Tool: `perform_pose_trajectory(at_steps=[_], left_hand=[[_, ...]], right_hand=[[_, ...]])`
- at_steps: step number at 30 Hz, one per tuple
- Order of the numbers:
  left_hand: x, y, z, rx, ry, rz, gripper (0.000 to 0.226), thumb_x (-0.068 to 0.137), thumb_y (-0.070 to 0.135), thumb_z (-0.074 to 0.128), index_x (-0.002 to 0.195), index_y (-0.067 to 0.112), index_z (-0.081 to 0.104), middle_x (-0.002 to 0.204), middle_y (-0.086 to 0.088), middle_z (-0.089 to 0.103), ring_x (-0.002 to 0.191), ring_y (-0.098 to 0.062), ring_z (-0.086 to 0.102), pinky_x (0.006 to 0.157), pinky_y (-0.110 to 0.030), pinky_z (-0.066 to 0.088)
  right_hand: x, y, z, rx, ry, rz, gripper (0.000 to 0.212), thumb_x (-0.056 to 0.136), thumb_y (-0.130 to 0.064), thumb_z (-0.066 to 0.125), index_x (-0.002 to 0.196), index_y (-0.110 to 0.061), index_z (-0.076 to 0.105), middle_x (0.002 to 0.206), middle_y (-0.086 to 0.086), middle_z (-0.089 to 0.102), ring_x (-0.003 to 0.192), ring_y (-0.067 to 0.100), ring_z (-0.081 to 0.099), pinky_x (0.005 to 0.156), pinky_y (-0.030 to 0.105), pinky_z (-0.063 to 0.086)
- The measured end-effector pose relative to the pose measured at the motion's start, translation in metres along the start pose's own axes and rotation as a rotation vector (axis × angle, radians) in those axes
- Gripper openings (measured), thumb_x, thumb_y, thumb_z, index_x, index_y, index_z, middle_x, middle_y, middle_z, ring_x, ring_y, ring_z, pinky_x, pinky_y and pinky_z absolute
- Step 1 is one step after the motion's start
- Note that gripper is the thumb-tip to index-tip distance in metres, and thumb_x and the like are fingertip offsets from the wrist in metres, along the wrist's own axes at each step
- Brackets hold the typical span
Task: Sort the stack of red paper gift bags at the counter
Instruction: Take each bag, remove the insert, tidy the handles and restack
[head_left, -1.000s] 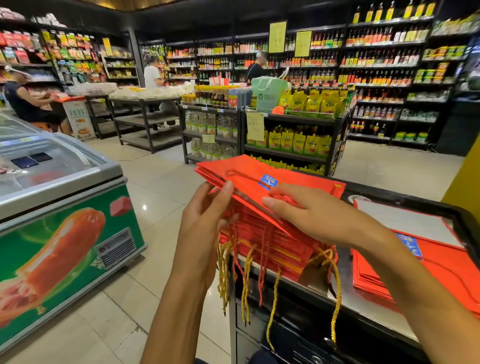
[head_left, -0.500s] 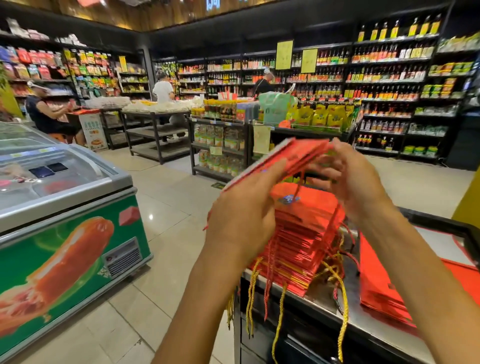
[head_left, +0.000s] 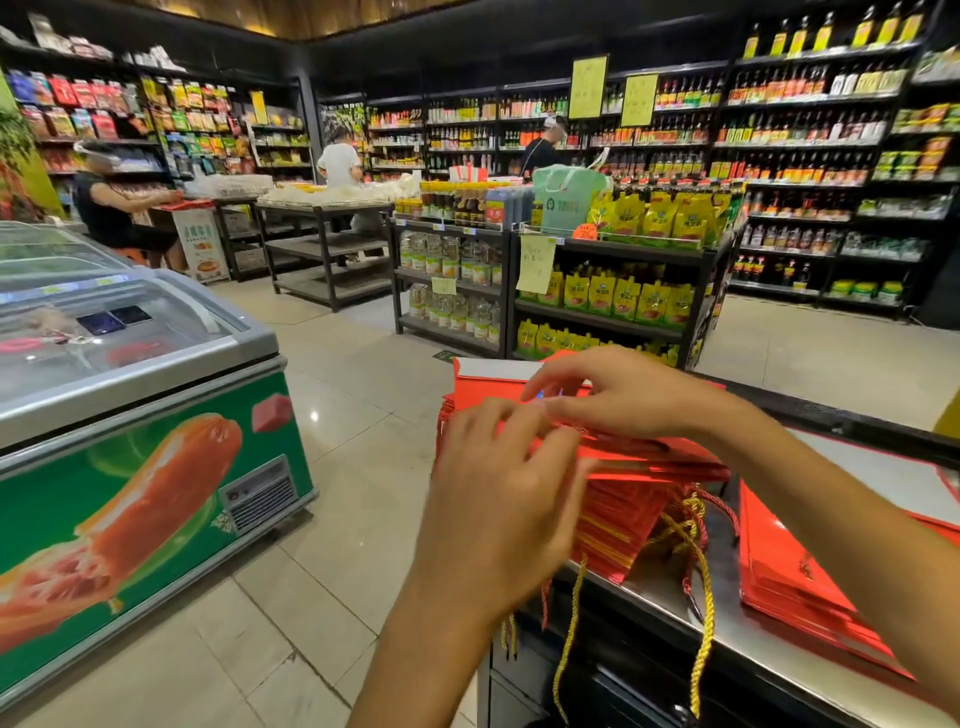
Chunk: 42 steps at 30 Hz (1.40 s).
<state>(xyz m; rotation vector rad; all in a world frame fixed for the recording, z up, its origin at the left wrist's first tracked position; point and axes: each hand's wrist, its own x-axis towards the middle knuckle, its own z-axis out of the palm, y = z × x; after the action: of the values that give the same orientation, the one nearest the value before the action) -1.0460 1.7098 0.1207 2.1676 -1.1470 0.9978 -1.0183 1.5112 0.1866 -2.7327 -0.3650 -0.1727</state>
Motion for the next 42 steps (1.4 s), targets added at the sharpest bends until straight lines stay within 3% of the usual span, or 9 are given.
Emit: perform_pose_trajectory(at_steps=[4, 9, 15, 18, 22, 26, 33, 42], left_hand=[[-0.022, -0.027, -0.011, -0.047, 0.037, -0.211, 0.023, 0.095, 0.035, 0.065, 0.109, 0.018, 0.071, 0.109, 0.005, 0.063, 0.107, -0.018, 0.054, 0.087, -0.039, 0.05], [-0.038, -0.034, -0.009, -0.207, 0.001, -0.279, 0.02, 0.096, 0.034, 0.065, 0.109, 0.019, 0.07, 0.107, 0.013, 0.061, 0.1, -0.008, 0.057, 0.085, -0.023, 0.049], [-0.047, -0.036, -0.003, -0.229, 0.025, -0.304, 0.017, 0.095, 0.03, 0.067, 0.106, 0.019, 0.072, 0.107, 0.012, 0.064, 0.101, -0.005, 0.057, 0.088, -0.009, 0.04], [-0.05, -0.036, 0.001, -0.233, 0.041, -0.291, 0.016, 0.095, 0.029, 0.067, 0.106, 0.019, 0.072, 0.107, 0.012, 0.063, 0.101, -0.005, 0.057, 0.089, -0.009, 0.04], [-0.052, -0.036, 0.005, -0.237, 0.049, -0.291, 0.015, 0.095, 0.029, 0.067, 0.105, 0.019, 0.072, 0.107, 0.012, 0.063, 0.102, -0.005, 0.056, 0.089, -0.009, 0.039], [-0.053, -0.036, 0.006, -0.23, 0.06, -0.271, 0.013, 0.095, 0.027, 0.068, 0.102, 0.017, 0.073, 0.105, 0.01, 0.063, 0.1, -0.008, 0.057, 0.086, -0.017, 0.045], [-0.054, -0.035, 0.005, -0.213, 0.058, -0.242, 0.01, 0.095, 0.023, 0.07, 0.1, 0.015, 0.073, 0.104, 0.008, 0.063, 0.098, -0.011, 0.058, 0.082, -0.025, 0.048], [-0.055, -0.035, 0.005, -0.215, 0.066, -0.258, 0.013, 0.096, 0.023, 0.068, 0.105, 0.014, 0.072, 0.107, 0.007, 0.063, 0.101, -0.012, 0.058, 0.086, -0.024, 0.048]], right_hand=[[0.021, -0.02, 0.006, -0.03, -0.032, -0.094, 0.033, 0.089, -0.062, 0.064, 0.11, -0.037, 0.072, 0.088, -0.01, 0.068, 0.084, 0.009, 0.064, 0.077, 0.041, 0.054], [0.031, -0.028, 0.021, -0.113, -0.051, -0.178, 0.009, 0.091, -0.036, 0.075, 0.094, -0.028, 0.073, 0.077, -0.008, 0.067, 0.071, 0.006, 0.06, 0.063, 0.027, 0.046], [0.005, 0.014, -0.014, -0.185, -0.174, -0.008, 0.01, 0.087, -0.032, 0.076, 0.082, -0.03, 0.067, 0.08, -0.009, 0.068, 0.076, 0.01, 0.063, 0.076, 0.047, 0.054], [-0.012, 0.032, -0.033, -0.207, -0.244, 0.044, 0.011, 0.085, -0.036, 0.078, 0.089, -0.039, 0.068, 0.089, -0.011, 0.068, 0.083, 0.008, 0.063, 0.08, 0.047, 0.053], [-0.011, 0.024, -0.032, -0.181, -0.143, -0.004, 0.026, 0.086, -0.05, 0.075, 0.109, -0.042, 0.066, 0.105, -0.016, 0.064, 0.099, 0.005, 0.059, 0.089, 0.04, 0.051], [0.0, -0.002, -0.007, -0.059, -0.16, -0.137, 0.04, 0.086, -0.06, 0.071, 0.121, -0.043, 0.066, 0.109, -0.021, 0.063, 0.1, -0.003, 0.058, 0.084, 0.022, 0.047], [0.011, -0.017, 0.02, 0.016, -0.123, -0.272, 0.004, 0.088, -0.035, 0.079, 0.091, -0.035, 0.077, 0.09, -0.011, 0.064, 0.084, 0.01, 0.061, 0.072, 0.027, 0.047], [-0.004, -0.027, 0.001, -0.198, -0.16, -0.351, 0.004, 0.097, -0.024, 0.068, 0.096, -0.026, 0.071, 0.085, -0.017, 0.069, 0.078, 0.0, 0.062, 0.073, 0.027, 0.051]])
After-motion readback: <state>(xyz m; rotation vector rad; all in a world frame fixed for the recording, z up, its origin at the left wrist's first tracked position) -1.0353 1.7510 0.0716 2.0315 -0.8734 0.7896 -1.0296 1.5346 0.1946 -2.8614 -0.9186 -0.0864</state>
